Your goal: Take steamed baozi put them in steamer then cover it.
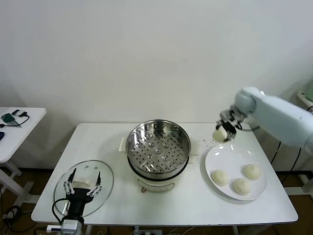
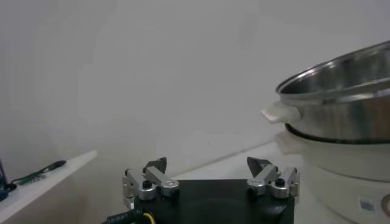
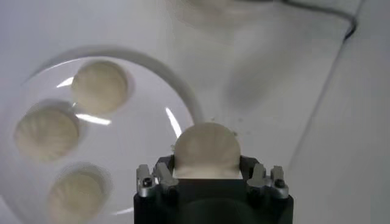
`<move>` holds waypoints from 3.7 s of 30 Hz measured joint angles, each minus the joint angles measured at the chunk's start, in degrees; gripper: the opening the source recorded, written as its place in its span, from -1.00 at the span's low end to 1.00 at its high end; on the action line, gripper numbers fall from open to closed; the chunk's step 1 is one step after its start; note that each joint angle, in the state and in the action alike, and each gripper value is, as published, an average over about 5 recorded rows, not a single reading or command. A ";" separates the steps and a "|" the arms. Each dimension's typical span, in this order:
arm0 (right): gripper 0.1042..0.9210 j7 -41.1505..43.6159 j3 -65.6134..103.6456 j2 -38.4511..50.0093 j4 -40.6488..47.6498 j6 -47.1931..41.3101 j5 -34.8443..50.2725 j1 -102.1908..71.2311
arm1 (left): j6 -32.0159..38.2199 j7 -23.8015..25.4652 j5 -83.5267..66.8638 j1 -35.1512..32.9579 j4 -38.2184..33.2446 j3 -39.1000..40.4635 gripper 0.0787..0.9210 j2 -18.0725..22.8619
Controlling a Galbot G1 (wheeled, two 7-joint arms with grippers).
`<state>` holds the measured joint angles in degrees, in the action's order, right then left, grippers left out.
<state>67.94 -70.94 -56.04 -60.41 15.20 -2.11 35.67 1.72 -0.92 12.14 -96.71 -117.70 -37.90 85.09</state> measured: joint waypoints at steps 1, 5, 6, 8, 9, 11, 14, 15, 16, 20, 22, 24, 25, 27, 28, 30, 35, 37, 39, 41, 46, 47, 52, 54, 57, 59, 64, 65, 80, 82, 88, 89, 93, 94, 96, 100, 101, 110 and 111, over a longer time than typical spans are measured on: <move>0.43 0.01 -0.52 -1.01 -0.48 1.11 -0.16 1.06 | -0.09 0.05 -0.14 0.02 -0.08 0.03 0.77 0.00; 0.44 -0.01 -2.11 -5.06 -2.76 4.92 -1.32 4.11 | -0.33 0.14 -0.57 -0.15 -0.23 0.07 0.77 -0.10; 0.44 -0.01 -2.41 -6.06 -3.35 5.73 -1.71 4.60 | -0.36 0.15 -0.63 -0.26 -0.22 0.09 0.77 -0.10; 0.44 -0.03 -2.90 -8.02 -4.39 7.27 -2.59 5.22 | -0.38 0.15 -0.69 -0.49 -0.18 0.13 0.77 -0.05; 0.44 -0.05 -3.09 -9.02 -4.82 8.01 -3.12 5.38 | -0.39 0.15 -0.70 -0.60 -0.14 0.17 0.77 -0.01; 0.44 -0.13 -3.36 -10.98 -5.44 9.40 -4.35 5.45 | -0.39 0.14 -0.69 -0.80 -0.04 0.24 0.77 0.07; 0.45 -0.35 -3.57 -13.78 -5.94 11.35 -6.56 4.97 | -0.40 0.14 -0.64 -1.07 0.01 0.38 0.77 0.10; 0.45 -0.47 -3.61 -14.66 -6.01 11.96 -7.38 4.64 | -0.40 0.14 -0.61 -1.14 0.01 0.43 0.77 0.11; 0.45 -0.59 -3.63 -15.49 -6.03 12.53 -8.22 4.24 | -0.42 0.14 -0.59 -1.19 0.01 0.48 0.77 0.13; 0.45 -1.10 -3.63 -18.42 -5.88 14.53 -11.78 2.08 | -0.48 0.14 -0.49 -1.28 0.01 0.69 0.77 0.25; 0.45 -1.40 -3.51 -19.62 -5.79 15.38 -13.62 0.80 | -0.49 0.14 -0.45 -1.23 0.01 0.73 0.77 0.37; 0.46 -1.72 -3.18 -20.63 -5.71 16.19 -15.56 -0.58 | -0.50 0.13 -0.47 -1.09 0.01 0.70 0.77 0.53; 0.47 -1.87 -2.94 -21.07 -5.64 16.58 -16.59 -1.29 | -0.51 0.13 -0.51 -1.01 0.01 0.68 0.77 0.61; 0.48 -2.15 -2.42 -21.84 -5.48 17.32 -18.70 -2.73 | -0.53 0.12 -0.59 -0.88 0.04 0.64 0.77 0.71; 0.48 -2.29 -2.14 -22.20 -5.35 17.69 -19.79 -3.44 | -0.53 0.12 -0.63 -0.84 0.09 0.63 0.77 0.72; 0.49 -2.60 -1.60 -22.87 -4.99 18.34 -21.97 -4.77 | -0.54 0.12 -0.69 -0.81 0.22 0.60 0.77 0.73; 0.49 -3.24 -0.43 -23.85 -4.12 19.50 -26.90 -7.65 | -0.52 0.11 -0.82 -0.67 0.55 0.61 0.77 0.91; 0.49 -3.36 -0.13 -24.03 -3.78 19.75 -28.37 -8.69 | -0.48 0.11 -0.86 -0.72 0.61 0.64 0.77 0.95; 0.49 -3.48 0.12 -24.18 -3.39 19.92 -29.53 -9.60 | -0.45 0.11 -0.90 -0.77 0.67 0.61 0.77 0.96; 0.50 -3.64 0.34 -24.31 -3.10 20.06 -30.46 -10.34 | -0.42 0.11 -0.95 -0.81 0.74 0.52 0.77 0.95; 0.64 -4.04 0.62 -24.39 -2.89 20.17 -31.87 -11.47 | -0.43 0.09 -1.08 -0.77 0.85 0.25 0.77 0.78; 0.68 -4.08 0.61 -24.36 -2.88 20.13 -31.95 -11.59 | -0.44 0.08 -1.11 -0.72 0.85 0.20 0.77 0.73; 0.76 -4.54 0.44 -23.84 -3.29 19.85 -31.61 -11.67 | -0.55 0.06 -1.17 -0.49 0.84 0.23 0.77 0.65; 0.76 -4.66 0.34 -23.43 -3.67 19.74 -31.13 -11.33 | -0.59 0.04 -1.16 -0.48 0.84 0.26 0.77 0.64; 0.76 -4.80 0.05 -22.52 -4.63 19.44 -29.73 -10.22 | -0.68 -0.03 -1.14 -0.47 0.84 0.19 0.77 0.49; 0.76 -5.04 -0.29 -21.57 -5.64 19.16 -28.37 -9.00 | -0.75 -0.08 -1.09 -0.46 0.84 0.12 0.77 0.35; 0.76 -6.16 -2.00 -17.50 -9.10 17.89 -23.93 -4.45 | -1.03 -0.18 -0.95 -0.41 0.65 0.04 0.77 0.20; 0.76 -6.41 -2.51 -16.39 -9.89 17.42 -22.74 -3.34 | -1.13 -0.23 -0.94 -0.33 0.60 -0.04 0.77 0.13; 0.76 -12.61 -15.73 5.79 -21.94 -7.48 10.41 10.09 | -1.52 -0.56 -1.66 0.00 0.01 -1.09 0.77 -1.35; 0.76 -12.93 -15.91 9.17 -22.81 -11.87 13.80 9.59 | -1.54 -0.59 -1.69 -0.05 -0.24 -1.00 0.77 -1.57; 0.76 -11.92 -14.16 17.87 -24.03 -21.65 19.91 4.97 | -1.82 -0.71 -1.79 -0.55 -1.22 -1.10 0.77 -2.21; 0.76 -11.55 -13.72 18.94 -24.08 -22.78 20.38 3.93 | -1.85 -0.71 -1.81 -0.66 -1.38 -1.13 0.77 -2.27; 0.76 -9.97 -11.71 22.06 -23.81 -26.29 20.98 -0.76 | -1.90 -0.71 -1.88 -1.10 -1.87 -1.21 0.77 -2.34; 0.76 -9.62 -11.15 22.59 -23.60 -26.96 20.88 -2.01 | -1.93 -0.72 -1.90 -1.20 -1.96 -1.22 0.77 -2.34; 0.76 -9.00 -10.06 23.41 -23.05 -28.07 20.46 -4.47 | -2.04 -0.78 -1.94 -1.39 -2.11 -1.23 0.77 -2.34; 0.76 -8.07 -7.82 24.26 -21.77 -29.70 19.05 -9.25 | -2.26 -0.92 -1.98 -1.81 -2.37 -1.21 0.77 -2.34; 0.76 -7.91 -7.24 24.32 -21.46 -29.97 18.63 -10.38 | -2.28 -0.93 -1.99 -1.90 -2.42 -1.18 0.77 -2.32; 0.76 -7.45 -1.73 23.13 -18.12 -31.59 15.56 -19.61 | -2.10 -0.98 -1.84 -2.49 -1.88 -1.07 0.77 -2.14; 0.76 -7.45 -1.18 22.81 -17.71 -31.70 15.38 -20.41 | -2.08 -0.99 -1.83 -2.52 -1.81 -1.09 0.77 -2.14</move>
<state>60.50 -72.12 -33.22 -78.12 -16.50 13.27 15.26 -0.36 -1.91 10.30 -99.23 -119.51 -38.99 82.94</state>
